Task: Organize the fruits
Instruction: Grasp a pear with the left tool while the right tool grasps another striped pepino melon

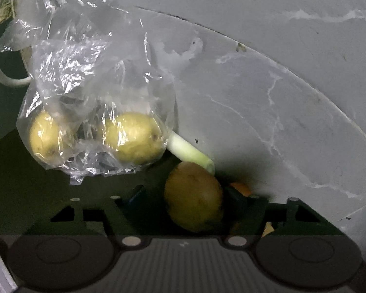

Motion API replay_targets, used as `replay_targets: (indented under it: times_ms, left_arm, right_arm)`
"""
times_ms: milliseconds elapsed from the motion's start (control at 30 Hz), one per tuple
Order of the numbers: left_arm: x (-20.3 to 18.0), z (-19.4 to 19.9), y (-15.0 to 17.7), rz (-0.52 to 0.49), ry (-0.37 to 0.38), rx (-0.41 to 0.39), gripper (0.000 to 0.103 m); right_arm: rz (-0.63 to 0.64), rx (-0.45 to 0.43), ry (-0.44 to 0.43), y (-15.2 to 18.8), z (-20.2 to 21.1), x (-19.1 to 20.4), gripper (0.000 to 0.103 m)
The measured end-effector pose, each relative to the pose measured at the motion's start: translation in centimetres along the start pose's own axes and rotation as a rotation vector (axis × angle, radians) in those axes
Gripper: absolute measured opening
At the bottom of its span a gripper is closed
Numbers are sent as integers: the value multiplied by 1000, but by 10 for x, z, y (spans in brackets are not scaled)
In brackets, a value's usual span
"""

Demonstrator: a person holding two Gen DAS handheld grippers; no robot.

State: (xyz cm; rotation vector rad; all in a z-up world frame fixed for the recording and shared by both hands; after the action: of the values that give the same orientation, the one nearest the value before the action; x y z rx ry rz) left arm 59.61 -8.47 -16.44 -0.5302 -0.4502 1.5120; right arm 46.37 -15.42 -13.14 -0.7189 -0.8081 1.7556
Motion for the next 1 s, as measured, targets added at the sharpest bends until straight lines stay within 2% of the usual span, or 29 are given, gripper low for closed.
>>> replay_targets:
  times_ms: [100,133,267,433,700,1000]
  left_arm:
    - [-1,-3,0,12,22,7,56]
    - [-1,-3,1,13,19,8,56]
    - [1,-2,4,33,20,12,56]
    - [10,8,15,56,11,23,56]
    - [30,26,41,130,-7,27,56]
    - [44,59,78,169,-18,47,56]
  right_arm:
    - [11,16,1,0,-2,2,62]
    - [18,23,7,1,-2,2,61]
    - [37,30,34,1,-3,1,49]
    - [41,32,31,2,2,3,48]
    - [54,42,-30,5,14,7,48]
    - [93,69,-114,23,51,15,47]
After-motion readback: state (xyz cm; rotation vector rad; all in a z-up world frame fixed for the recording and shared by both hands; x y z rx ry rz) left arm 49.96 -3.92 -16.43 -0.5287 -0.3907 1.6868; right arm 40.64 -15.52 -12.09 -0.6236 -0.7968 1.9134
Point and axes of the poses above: each gripper's, at about its wrist camera, not at the fingertips, and z roughly against the way its jaws point, x to its left, y to its underside, the point moved 8 cm from there along -z, roughly the way its jaws point, and after that the axes turned 7 degrees about -y, right-handed, at the moved point
